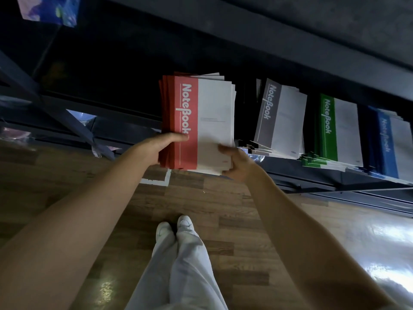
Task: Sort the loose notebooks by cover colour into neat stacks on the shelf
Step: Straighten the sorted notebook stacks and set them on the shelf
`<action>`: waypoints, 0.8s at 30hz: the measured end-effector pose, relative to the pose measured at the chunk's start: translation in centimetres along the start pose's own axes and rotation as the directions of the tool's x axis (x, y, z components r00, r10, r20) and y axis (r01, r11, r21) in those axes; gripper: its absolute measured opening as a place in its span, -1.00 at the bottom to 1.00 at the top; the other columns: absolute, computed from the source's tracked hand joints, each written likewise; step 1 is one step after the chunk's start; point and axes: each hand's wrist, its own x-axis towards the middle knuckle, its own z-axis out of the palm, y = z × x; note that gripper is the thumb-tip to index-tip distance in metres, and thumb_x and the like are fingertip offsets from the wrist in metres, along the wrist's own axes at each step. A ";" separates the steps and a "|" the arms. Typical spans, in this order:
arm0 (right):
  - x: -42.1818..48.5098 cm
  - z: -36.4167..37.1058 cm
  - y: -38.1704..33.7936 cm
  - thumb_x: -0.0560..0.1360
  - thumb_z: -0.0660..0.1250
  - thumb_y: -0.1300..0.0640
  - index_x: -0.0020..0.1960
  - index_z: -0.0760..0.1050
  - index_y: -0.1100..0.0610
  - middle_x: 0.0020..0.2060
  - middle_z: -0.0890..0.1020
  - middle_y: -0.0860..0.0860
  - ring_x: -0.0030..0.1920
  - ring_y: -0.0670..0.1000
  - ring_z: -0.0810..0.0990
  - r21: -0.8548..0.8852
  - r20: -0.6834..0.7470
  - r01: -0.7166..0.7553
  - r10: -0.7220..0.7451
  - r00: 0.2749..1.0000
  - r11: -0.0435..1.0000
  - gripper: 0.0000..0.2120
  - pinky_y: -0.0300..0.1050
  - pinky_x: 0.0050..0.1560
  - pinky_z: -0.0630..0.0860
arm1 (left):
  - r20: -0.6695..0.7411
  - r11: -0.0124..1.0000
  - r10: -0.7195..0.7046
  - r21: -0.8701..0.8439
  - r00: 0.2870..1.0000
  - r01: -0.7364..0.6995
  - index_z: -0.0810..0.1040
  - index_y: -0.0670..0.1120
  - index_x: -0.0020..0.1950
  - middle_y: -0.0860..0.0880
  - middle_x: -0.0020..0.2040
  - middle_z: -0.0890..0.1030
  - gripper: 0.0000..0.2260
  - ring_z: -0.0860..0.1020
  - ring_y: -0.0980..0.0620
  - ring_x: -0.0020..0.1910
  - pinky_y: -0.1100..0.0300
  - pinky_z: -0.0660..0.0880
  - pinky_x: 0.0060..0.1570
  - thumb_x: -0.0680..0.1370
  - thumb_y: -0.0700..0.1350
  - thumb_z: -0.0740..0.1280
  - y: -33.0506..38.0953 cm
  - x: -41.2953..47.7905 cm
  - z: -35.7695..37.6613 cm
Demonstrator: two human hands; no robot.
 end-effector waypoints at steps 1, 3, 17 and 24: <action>0.1 0.4 0.5 0.55 0.20 0.25 -0.04 0.47 0.14 -0.30 0.64 0.05 -0.24 0.04 0.61 0.002 0.013 0.009 -0.009 1.000 1.000 -0.91 -0.03 -0.16 0.55 | -0.016 1.000 0.019 0.011 1.000 -0.018 0.27 -0.10 0.42 -0.10 0.14 0.50 -0.35 0.48 -0.12 0.07 0.03 0.43 -0.08 0.41 0.00 0.46 0.1 0.1 0.1; 0.2 0.8 1.2 0.54 0.21 0.27 -0.01 0.48 0.13 -0.21 0.64 0.06 -0.21 0.05 0.63 0.011 0.058 0.035 -0.036 0.998 0.999 -0.89 -0.03 -0.17 0.60 | -0.032 0.999 0.031 0.045 0.999 -0.029 0.24 -0.08 0.45 -0.13 0.24 0.47 -0.31 0.46 -0.18 0.18 0.00 0.39 -0.05 0.42 0.05 0.44 0.3 0.3 0.1; 1.3 2.9 -1.1 0.46 0.31 -0.15 -0.03 0.48 0.11 -0.27 0.61 0.05 -0.25 0.05 0.61 -0.113 0.005 -0.031 0.032 0.999 0.993 -0.67 -0.15 -0.25 0.53 | -0.004 0.989 0.092 0.119 0.996 -0.091 0.31 -0.09 0.40 -0.15 0.22 0.50 -0.45 0.48 -0.15 0.10 0.04 0.30 0.11 0.49 0.10 0.34 1.7 1.4 -1.3; 1.8 3.6 0.7 0.36 0.49 -0.02 0.02 0.51 0.16 -0.11 0.64 0.08 -0.13 0.09 0.62 -0.129 -0.056 0.058 -0.066 0.996 0.990 -0.65 0.02 -0.08 0.59 | -0.088 0.993 0.106 -0.046 0.990 -0.110 0.35 -0.05 0.37 -0.12 0.13 0.53 -0.41 0.49 -0.14 0.07 -0.07 0.38 0.15 0.40 0.06 0.44 -0.8 1.5 -1.5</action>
